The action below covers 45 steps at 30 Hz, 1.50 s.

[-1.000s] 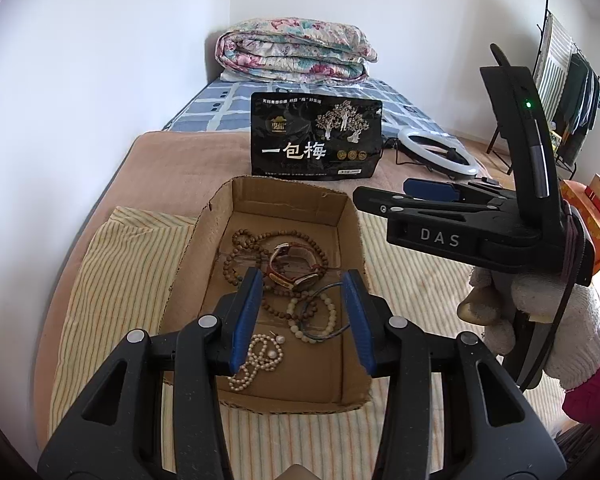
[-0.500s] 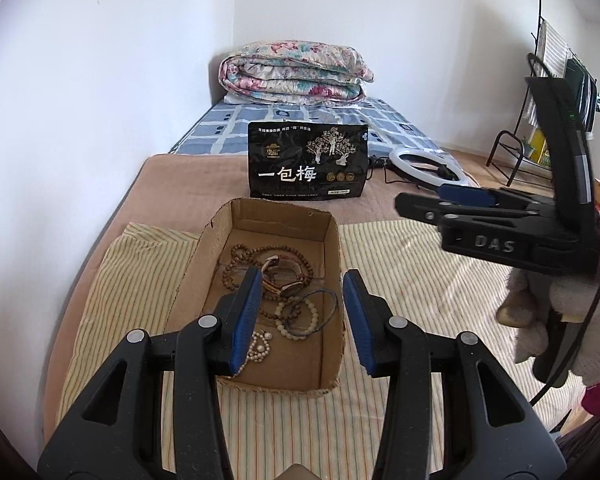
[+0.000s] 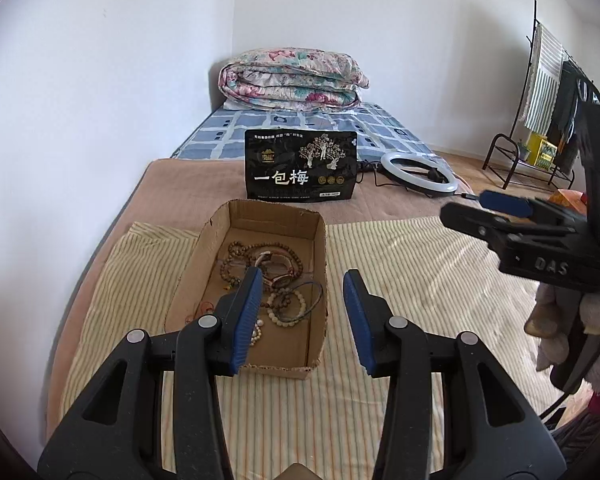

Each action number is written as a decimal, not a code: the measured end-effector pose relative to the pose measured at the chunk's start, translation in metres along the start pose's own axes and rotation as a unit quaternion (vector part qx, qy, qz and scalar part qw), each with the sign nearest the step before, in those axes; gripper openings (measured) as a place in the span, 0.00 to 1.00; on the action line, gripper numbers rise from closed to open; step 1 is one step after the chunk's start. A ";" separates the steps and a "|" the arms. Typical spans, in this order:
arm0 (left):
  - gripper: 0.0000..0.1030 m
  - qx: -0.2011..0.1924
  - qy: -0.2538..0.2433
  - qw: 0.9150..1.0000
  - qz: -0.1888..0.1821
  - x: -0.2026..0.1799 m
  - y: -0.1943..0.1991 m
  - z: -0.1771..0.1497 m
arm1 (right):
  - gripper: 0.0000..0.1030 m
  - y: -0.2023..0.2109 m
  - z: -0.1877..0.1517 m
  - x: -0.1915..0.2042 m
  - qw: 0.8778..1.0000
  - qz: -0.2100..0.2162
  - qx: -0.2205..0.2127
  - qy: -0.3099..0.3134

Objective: Organize jewelry

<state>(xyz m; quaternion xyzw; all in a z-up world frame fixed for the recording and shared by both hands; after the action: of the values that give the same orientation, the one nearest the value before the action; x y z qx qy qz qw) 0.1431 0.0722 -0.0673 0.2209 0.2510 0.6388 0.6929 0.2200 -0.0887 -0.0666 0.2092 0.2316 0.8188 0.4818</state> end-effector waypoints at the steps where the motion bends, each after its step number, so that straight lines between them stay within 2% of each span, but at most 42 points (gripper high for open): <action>1: 0.42 0.000 0.001 1.000 -0.001 -0.001 0.000 -0.001 | 0.83 0.002 -0.002 0.000 1.000 0.001 0.000 -0.001; 2: 0.42 0.000 0.003 1.000 -0.002 -0.001 0.002 -0.001 | 0.83 0.005 -0.004 -0.001 1.000 0.001 -0.002 -0.002; 4: 0.55 -0.003 0.006 1.000 -0.004 -0.002 0.004 0.000 | 0.87 0.009 -0.008 -0.003 1.000 0.000 -0.004 -0.003; 5: 0.58 -0.007 0.007 1.000 -0.004 -0.003 0.006 0.001 | 0.90 0.011 -0.010 -0.004 1.000 0.000 -0.006 -0.001; 9: 0.63 -0.023 -0.004 1.000 0.006 -0.008 0.013 0.006 | 0.95 0.017 -0.018 -0.008 1.000 -0.006 -0.012 -0.001; 10: 0.70 -0.025 -0.008 1.000 0.009 -0.009 0.013 0.007 | 0.95 0.018 -0.019 -0.008 1.000 -0.005 -0.012 -0.003; 12: 0.77 -0.030 -0.011 0.999 0.011 -0.011 0.015 0.007 | 0.98 0.022 -0.021 -0.009 1.000 -0.007 -0.016 -0.005; 17: 0.78 -0.027 -0.021 0.999 0.016 -0.015 0.015 0.005 | 1.00 0.024 -0.026 -0.011 1.000 -0.012 -0.018 0.001; 21: 0.90 -0.024 -0.035 0.998 0.037 -0.018 0.013 0.003 | 1.00 0.020 -0.031 -0.015 1.000 -0.011 -0.008 -0.002; 24: 0.92 -0.030 -0.034 0.998 0.042 -0.018 0.015 0.004 | 1.00 0.018 -0.033 -0.022 1.000 -0.014 -0.006 -0.009; 27: 0.98 -0.031 -0.033 0.998 0.050 -0.017 0.015 0.005 | 1.00 0.018 -0.035 -0.026 1.000 -0.016 -0.004 -0.016; 37: 0.98 -0.010 -0.030 0.998 0.061 -0.015 0.006 -0.004 | 1.00 0.017 -0.037 -0.031 1.000 -0.018 -0.002 -0.023; 45: 0.99 -0.001 -0.025 0.998 0.055 -0.016 0.003 -0.007 | 1.00 0.016 -0.037 -0.033 0.999 -0.020 -0.002 -0.026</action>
<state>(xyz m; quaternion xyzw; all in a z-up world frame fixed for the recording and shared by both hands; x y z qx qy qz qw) 0.1352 0.0566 -0.0695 0.2494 0.2211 0.6703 0.6631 0.2026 -0.1317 -0.0913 0.2251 0.2215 0.8038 0.5041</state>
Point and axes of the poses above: each gripper's, at about its wrist camera, not at the fingertips, and y roughly against the way its jaws point, x to its left, z to its top, the point moved 9 cm from there along -y, roughly the way its jaws point, and after that the axes turned 2 degrees about -y, right-handed, at the moved point
